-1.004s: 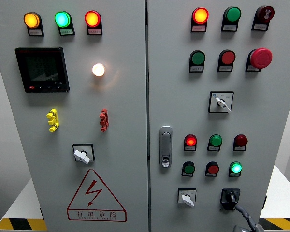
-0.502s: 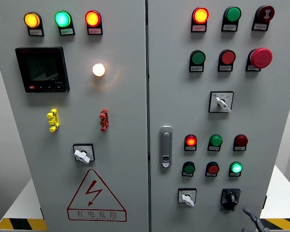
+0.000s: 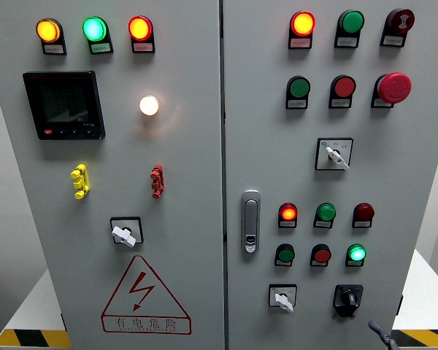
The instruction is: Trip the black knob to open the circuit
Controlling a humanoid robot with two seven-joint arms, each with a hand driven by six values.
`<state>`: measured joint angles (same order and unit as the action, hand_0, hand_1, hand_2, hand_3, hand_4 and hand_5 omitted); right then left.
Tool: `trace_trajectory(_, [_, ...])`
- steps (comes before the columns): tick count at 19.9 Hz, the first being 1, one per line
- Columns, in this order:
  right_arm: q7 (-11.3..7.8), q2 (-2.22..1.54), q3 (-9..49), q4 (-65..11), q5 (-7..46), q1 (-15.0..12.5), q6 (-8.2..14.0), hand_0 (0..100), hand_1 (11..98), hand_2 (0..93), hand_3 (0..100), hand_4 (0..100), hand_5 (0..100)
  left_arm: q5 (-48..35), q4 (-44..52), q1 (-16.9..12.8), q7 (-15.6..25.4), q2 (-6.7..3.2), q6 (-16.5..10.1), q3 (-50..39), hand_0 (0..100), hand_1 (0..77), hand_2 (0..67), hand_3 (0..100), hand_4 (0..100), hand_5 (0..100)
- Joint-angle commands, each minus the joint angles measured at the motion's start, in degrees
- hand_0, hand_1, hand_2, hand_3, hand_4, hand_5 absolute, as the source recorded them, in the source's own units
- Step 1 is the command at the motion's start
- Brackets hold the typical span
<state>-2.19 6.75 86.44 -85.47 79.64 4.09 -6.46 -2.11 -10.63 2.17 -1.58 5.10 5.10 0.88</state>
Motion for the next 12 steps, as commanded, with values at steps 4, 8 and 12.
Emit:
trace_trajectory(4, [-0.09, -0.16, -1.10, -2.86, 0.08, -3.03, -0.31, 100, 46.4, 4.3, 25, 18, 42, 0.00, 0.00, -0.06, -0.01, -0.01, 0.00, 0.00, 0, 0.0, 19.4, 26, 10, 9])
trace_trajectory(8, [-0.09, -0.25, -1.54, -3.57, 1.04, -3.56, -0.13, 100, 46.5, 4.7, 15, 8, 30, 0.00, 0.00, -0.06, -0.01, 0.08, 0.00, 0.00, 0, 0.0, 19.5, 26, 10, 9])
trace_trajectory(12, [-0.09, -0.25, -1.54, -3.74, 2.62, -3.74, -0.04, 100, 46.8, 4.7, 13, 7, 25, 0.00, 0.00, -0.06, -0.01, -0.01, 0.00, 0.00, 0, 0.0, 19.4, 26, 10, 9])
